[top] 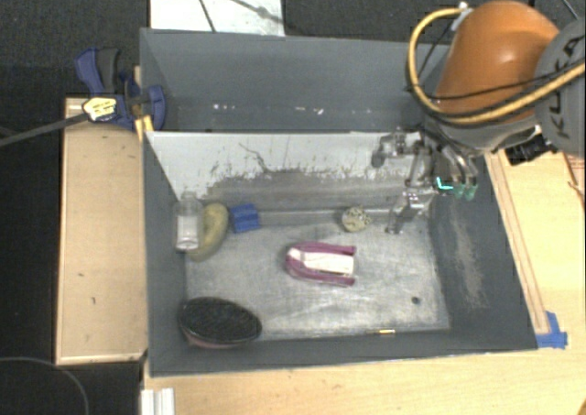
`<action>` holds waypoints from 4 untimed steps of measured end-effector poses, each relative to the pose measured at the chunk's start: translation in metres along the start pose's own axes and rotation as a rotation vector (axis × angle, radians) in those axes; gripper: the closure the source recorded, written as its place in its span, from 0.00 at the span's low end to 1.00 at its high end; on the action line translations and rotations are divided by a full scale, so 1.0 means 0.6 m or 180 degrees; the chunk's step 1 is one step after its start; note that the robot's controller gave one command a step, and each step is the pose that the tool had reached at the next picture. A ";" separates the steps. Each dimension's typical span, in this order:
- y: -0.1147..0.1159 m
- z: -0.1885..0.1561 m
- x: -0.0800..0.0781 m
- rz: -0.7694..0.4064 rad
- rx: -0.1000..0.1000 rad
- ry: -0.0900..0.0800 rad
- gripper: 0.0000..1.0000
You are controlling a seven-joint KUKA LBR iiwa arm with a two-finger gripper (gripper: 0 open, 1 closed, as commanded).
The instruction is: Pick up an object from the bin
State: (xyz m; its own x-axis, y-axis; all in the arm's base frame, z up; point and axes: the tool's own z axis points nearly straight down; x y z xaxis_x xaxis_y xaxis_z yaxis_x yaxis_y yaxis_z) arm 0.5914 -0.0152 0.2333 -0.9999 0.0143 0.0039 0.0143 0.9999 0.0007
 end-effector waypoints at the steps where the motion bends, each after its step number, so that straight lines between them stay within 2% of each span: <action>1: 0.106 0.127 0.012 0.0416 -0.0007 0.0002 0.00; 2: 0.115 0.186 0.053 0.0345 0.0001 -0.0002 0.00; 3: 0.126 0.204 0.075 0.0710 -0.0002 -0.0006 0.00; 4: 0.105 0.271 0.082 0.1059 -0.0004 -0.0015 0.00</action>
Offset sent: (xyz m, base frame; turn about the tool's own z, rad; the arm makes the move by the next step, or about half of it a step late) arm -0.0057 0.0598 -0.0733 0.1351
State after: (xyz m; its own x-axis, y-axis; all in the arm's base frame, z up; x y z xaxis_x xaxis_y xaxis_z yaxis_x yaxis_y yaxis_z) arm 0.5423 0.0484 0.0708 -0.9404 0.3400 -0.0004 0.3400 0.9404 0.0013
